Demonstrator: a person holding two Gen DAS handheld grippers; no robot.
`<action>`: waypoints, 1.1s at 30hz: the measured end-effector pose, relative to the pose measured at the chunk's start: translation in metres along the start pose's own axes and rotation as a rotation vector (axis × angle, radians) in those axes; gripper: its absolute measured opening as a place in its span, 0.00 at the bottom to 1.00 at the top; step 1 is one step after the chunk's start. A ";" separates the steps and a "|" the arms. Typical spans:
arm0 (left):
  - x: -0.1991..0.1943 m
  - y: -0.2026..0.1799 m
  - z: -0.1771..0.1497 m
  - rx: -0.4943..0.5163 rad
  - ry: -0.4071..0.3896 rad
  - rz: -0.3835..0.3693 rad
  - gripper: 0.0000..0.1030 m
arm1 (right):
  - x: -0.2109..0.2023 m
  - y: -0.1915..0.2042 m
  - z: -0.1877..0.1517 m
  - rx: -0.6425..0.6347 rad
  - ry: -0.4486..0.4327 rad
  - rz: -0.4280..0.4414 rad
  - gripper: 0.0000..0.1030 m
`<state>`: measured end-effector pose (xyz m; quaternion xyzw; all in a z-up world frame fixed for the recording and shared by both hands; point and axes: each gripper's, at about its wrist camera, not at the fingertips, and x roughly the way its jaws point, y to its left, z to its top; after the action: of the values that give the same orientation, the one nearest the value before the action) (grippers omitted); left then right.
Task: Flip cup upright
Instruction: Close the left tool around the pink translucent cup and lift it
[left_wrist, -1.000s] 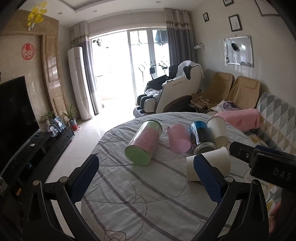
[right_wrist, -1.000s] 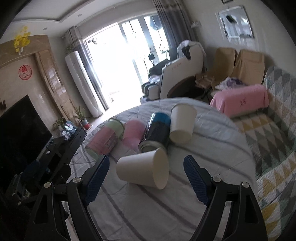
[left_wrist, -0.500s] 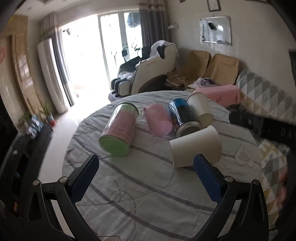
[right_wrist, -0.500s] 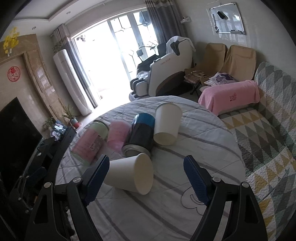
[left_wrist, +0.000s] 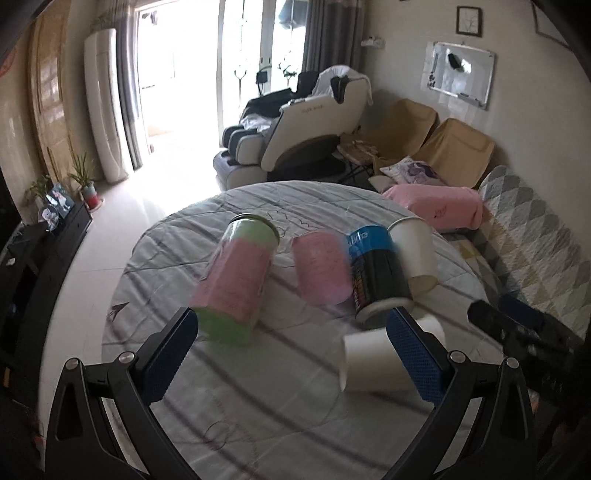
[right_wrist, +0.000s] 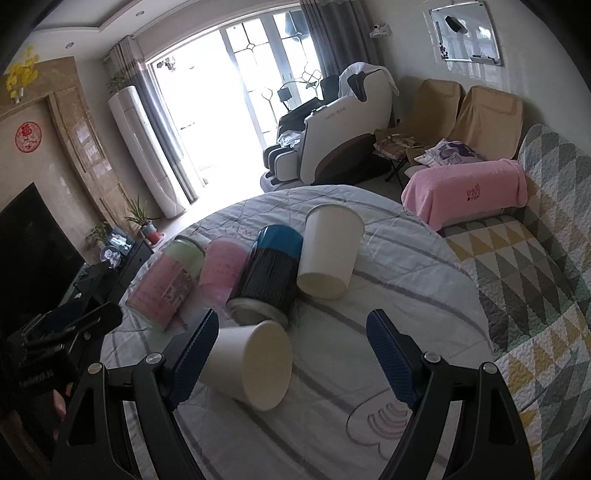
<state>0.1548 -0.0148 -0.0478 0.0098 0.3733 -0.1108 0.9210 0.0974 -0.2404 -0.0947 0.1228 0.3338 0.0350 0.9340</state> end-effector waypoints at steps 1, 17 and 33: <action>0.004 -0.003 0.003 -0.001 0.005 0.011 1.00 | 0.002 -0.001 0.002 -0.004 -0.001 0.003 0.81; 0.095 -0.030 0.034 -0.037 0.189 0.029 0.80 | 0.043 -0.011 0.026 -0.119 0.032 -0.015 0.81; 0.136 -0.032 0.031 -0.039 0.262 0.046 0.77 | 0.072 -0.010 0.035 -0.156 0.063 0.003 0.81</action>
<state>0.2640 -0.0762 -0.1176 0.0151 0.4920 -0.0800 0.8668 0.1755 -0.2462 -0.1152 0.0488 0.3592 0.0660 0.9296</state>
